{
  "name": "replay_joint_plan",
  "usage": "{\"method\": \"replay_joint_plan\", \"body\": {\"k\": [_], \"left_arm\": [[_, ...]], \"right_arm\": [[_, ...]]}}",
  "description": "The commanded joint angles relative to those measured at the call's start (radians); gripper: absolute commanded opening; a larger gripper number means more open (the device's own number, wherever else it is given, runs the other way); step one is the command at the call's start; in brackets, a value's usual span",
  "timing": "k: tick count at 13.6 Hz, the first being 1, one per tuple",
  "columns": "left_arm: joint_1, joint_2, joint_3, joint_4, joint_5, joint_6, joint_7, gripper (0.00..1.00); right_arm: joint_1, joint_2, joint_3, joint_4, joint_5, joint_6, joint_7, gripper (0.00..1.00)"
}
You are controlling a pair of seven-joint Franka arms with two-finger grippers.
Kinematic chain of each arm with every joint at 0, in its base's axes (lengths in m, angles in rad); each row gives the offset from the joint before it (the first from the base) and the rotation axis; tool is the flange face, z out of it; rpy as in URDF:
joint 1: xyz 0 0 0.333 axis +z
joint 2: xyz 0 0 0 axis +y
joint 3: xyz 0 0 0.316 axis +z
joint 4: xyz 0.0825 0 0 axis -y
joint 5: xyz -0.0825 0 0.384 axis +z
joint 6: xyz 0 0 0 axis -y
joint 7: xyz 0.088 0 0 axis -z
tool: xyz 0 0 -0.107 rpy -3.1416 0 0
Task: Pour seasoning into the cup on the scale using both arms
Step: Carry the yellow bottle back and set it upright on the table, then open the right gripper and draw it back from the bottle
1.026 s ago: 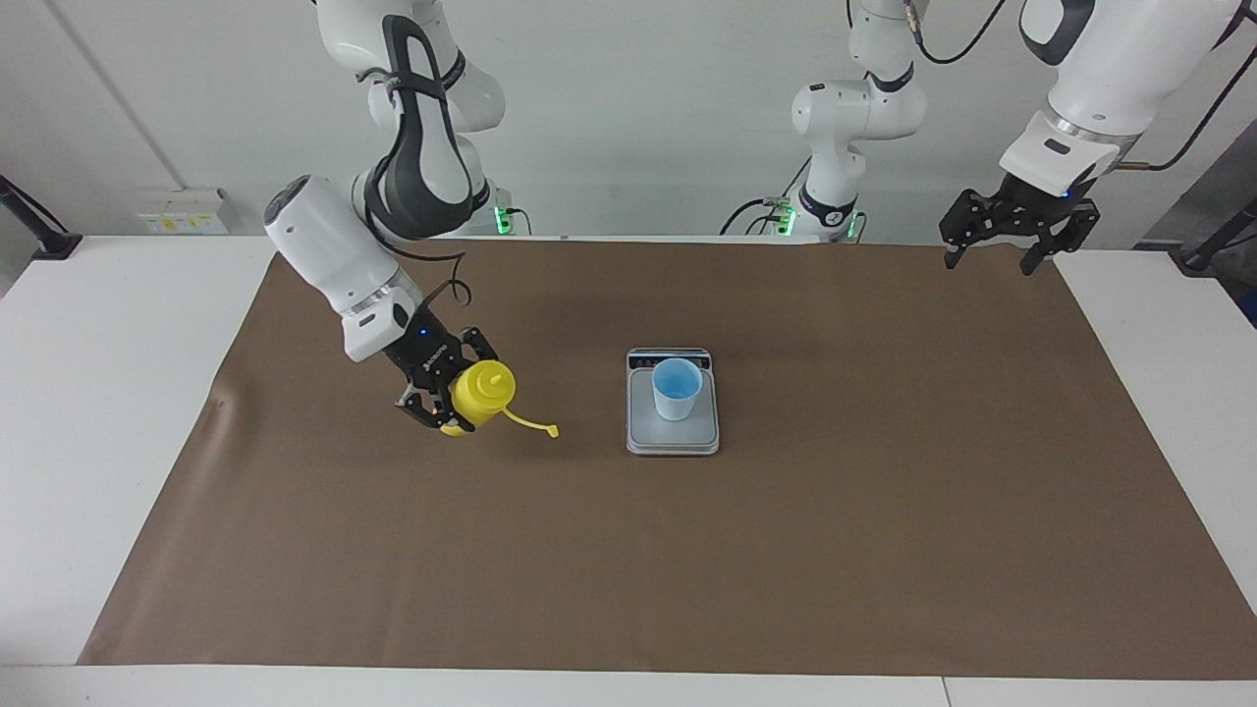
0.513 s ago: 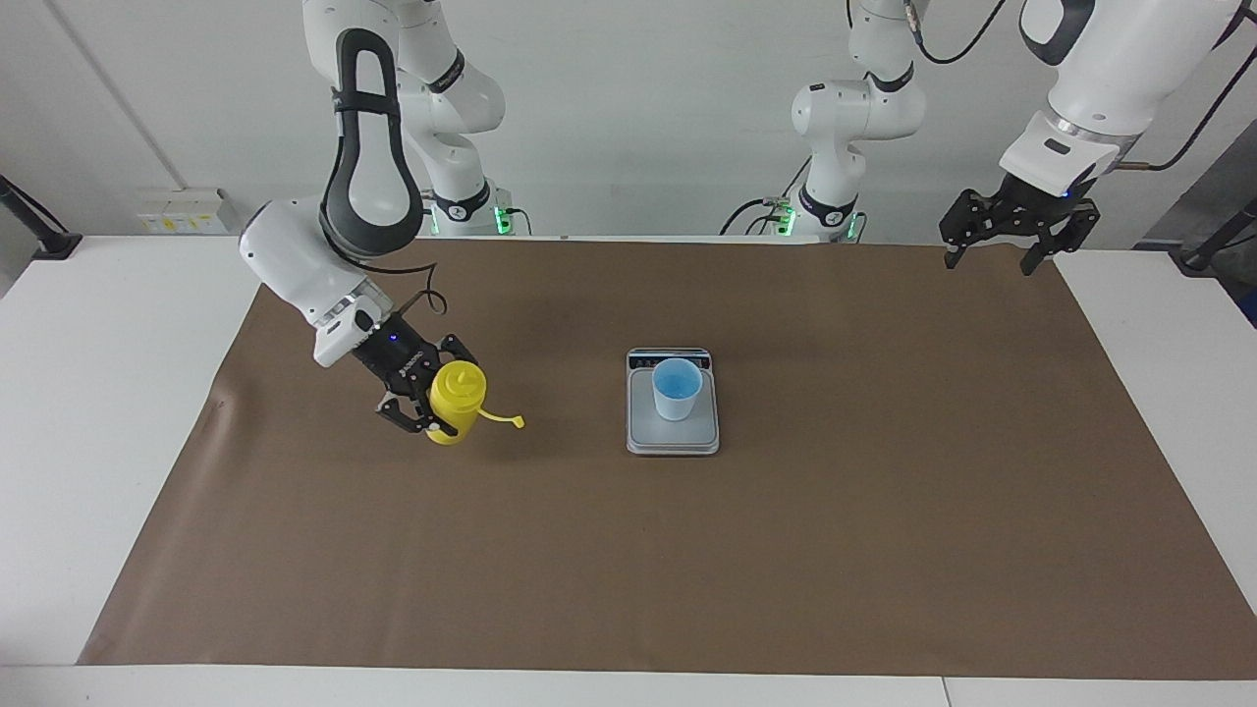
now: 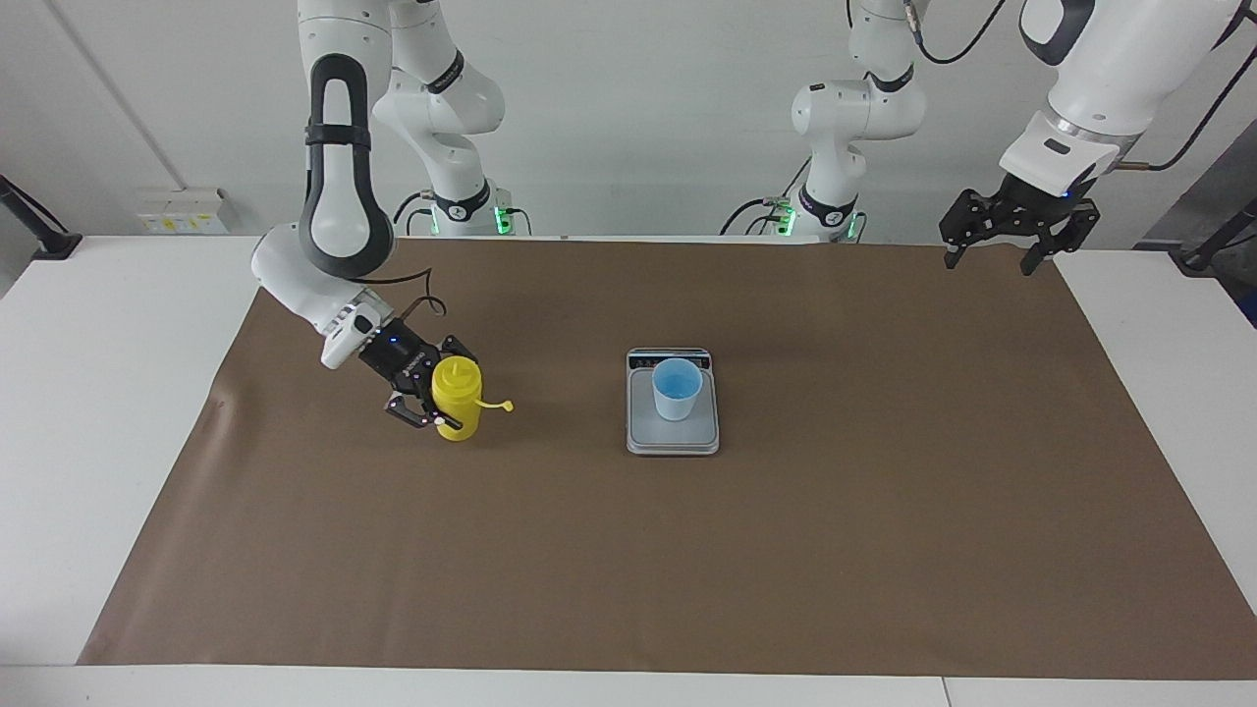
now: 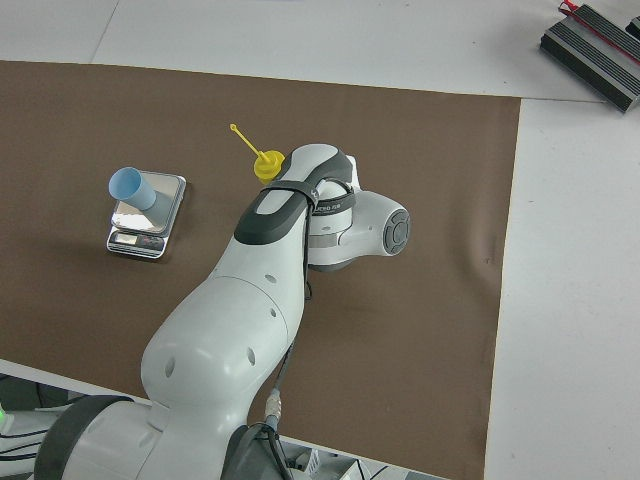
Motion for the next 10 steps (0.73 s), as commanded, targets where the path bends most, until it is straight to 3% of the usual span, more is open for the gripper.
{"method": "replay_joint_plan", "body": {"k": [1,2,3,4,5,10], "left_arm": [[0.013,-0.015,-0.006,-0.007,-0.006,-0.016,0.011,1.00],[0.013,-0.015,-0.006,-0.007,-0.006,-0.016,0.011,1.00],[0.013,-0.015,-0.006,-0.007,-0.006,-0.016,0.011,1.00],[0.013,-0.015,-0.006,-0.007,-0.005,-0.016,0.011,1.00],[0.013,-0.015,-0.006,-0.007,-0.006,-0.016,0.011,1.00],[0.013,-0.015,-0.006,-0.007,-0.005,-0.016,0.011,1.00]], "right_arm": [[-0.035,0.052,0.013,0.004,0.082,-0.069,-0.088,0.00],[-0.035,0.052,0.012,0.004,0.084,-0.066,-0.088,0.00],[-0.035,0.052,0.013,0.006,0.089,-0.068,-0.088,0.10],[-0.037,0.052,0.013,0.009,0.090,-0.068,-0.088,0.89],[-0.035,0.052,0.013,0.009,0.105,-0.069,-0.082,1.00],[-0.053,0.049,0.010,0.006,0.110,-0.094,-0.082,1.00]]}}
